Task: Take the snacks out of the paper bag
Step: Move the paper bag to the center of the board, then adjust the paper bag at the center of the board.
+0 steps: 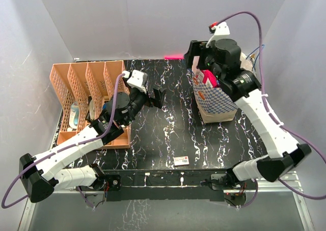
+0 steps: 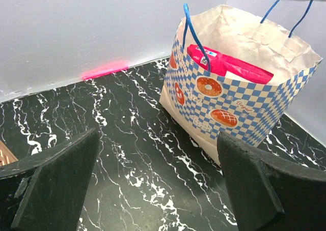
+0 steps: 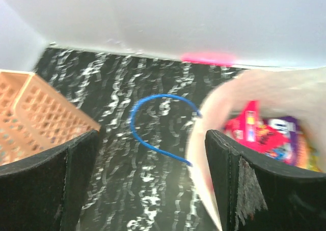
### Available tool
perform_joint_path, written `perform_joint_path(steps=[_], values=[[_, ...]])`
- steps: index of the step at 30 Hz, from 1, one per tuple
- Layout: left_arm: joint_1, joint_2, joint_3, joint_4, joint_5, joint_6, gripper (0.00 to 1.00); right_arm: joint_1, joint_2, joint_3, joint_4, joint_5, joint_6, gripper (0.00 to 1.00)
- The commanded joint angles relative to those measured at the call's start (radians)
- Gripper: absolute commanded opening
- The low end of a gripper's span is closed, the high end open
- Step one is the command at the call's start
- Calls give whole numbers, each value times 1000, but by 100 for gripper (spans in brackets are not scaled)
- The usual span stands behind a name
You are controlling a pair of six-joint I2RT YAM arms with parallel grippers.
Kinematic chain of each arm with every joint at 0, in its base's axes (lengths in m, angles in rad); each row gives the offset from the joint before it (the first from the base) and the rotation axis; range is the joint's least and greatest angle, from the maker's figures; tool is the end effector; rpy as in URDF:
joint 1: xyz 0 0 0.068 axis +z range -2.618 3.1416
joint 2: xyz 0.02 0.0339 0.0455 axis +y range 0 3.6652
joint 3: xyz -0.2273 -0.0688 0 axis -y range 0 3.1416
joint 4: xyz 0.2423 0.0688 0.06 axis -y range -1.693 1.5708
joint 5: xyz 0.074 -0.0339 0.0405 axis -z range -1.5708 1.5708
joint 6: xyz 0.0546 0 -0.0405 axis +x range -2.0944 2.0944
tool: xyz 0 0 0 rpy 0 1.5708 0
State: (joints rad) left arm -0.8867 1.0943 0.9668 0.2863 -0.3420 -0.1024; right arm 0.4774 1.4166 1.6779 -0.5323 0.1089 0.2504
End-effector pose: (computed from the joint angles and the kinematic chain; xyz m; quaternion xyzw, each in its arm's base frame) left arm 0.1959 -0.2113 0.3640 0.1247 0.6403 -0.2587 0.7124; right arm 0.2934 0.1451 0.4243 -0.0573 0.7936 0.1746 0.5801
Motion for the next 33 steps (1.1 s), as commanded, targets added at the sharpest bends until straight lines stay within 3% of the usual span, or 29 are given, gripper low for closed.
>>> perform_joint_path(steps=[1,8,13,21,29,33], values=[[-5,-28,-8,37,-26,21,98,-3,-83,-35,-28,294,-145,91],[-5,-19,-9,40,-34,22,98,-21,-116,-39,-41,634,-282,99],[-5,-18,-7,37,-31,17,98,-141,-111,-19,-42,674,-305,99],[-5,-14,-8,36,-27,7,98,-458,-96,7,-48,388,-192,99],[-5,-13,-8,36,-22,4,98,-705,-7,43,-73,-115,-56,100],[-5,-14,-10,37,-23,6,98,-799,51,54,-28,-413,10,84]])
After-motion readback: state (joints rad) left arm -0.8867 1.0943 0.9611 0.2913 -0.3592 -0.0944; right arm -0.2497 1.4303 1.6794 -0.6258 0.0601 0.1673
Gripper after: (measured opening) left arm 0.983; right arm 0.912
